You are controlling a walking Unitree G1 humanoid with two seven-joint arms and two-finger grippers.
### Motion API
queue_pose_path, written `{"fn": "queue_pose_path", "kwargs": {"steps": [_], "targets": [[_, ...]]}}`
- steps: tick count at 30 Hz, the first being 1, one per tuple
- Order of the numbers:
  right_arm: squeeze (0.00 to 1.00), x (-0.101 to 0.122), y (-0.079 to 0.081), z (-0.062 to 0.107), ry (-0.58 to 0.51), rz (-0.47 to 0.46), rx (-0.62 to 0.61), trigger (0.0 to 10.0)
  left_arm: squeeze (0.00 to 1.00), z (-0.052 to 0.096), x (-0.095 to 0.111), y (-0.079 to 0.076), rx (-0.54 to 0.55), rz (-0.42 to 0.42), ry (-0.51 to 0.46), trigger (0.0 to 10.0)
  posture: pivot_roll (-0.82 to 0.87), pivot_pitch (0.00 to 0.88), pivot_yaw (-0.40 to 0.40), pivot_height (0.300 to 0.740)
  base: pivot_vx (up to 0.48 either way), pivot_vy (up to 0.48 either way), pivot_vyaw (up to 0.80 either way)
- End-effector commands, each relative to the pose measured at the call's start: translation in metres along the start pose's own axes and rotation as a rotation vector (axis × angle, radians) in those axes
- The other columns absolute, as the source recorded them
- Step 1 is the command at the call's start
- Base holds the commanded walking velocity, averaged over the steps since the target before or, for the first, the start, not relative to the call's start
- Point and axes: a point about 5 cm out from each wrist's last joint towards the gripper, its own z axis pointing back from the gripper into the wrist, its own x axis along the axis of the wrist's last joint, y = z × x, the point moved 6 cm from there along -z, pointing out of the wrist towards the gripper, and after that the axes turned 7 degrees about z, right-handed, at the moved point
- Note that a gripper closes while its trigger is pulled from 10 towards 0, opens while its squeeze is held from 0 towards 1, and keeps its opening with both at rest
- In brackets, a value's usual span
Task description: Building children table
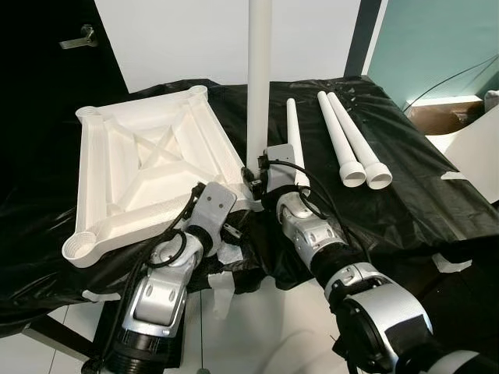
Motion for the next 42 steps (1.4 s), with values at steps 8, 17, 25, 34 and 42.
{"fn": "queue_pose_path", "kwargs": {"steps": [8, 17, 25, 34, 42], "targets": [[0.00, -0.015, -0.022, 0.021, -0.006, 0.001, 0.028, 10.0, 0.00, -0.009, -0.002, 0.021, 0.098, -0.031, 0.019, 10.0, 0.01, 0.000, 0.033, 0.740, 0.000, 0.000, 0.00], [0.00, -0.022, -0.033, 0.044, -0.025, -0.008, 0.029, 10.0, 0.00, -0.024, -0.018, 0.023, 0.060, -0.068, 0.103, 10.0, 0.00, 0.004, 0.041, 0.740, 0.000, 0.000, 0.00], [0.00, -0.004, -0.036, 0.052, -0.111, -0.037, 0.019, 10.0, 0.00, -0.037, -0.044, 0.024, 0.016, -0.092, 0.251, 10.0, -0.02, 0.026, 0.056, 0.740, 0.000, 0.000, 0.00], [0.00, 0.003, -0.054, 0.061, -0.130, -0.042, -0.066, 10.0, 0.00, -0.052, -0.047, 0.005, -0.155, -0.137, 0.324, 5.3, -0.04, 0.042, 0.085, 0.740, 0.000, 0.000, 0.00], [0.00, 0.005, -0.060, 0.063, -0.131, -0.044, -0.085, 10.0, 0.00, -0.059, -0.051, -0.002, -0.228, -0.185, 0.366, 0.0, -0.05, 0.045, 0.103, 0.740, 0.000, 0.000, 0.00]]}}
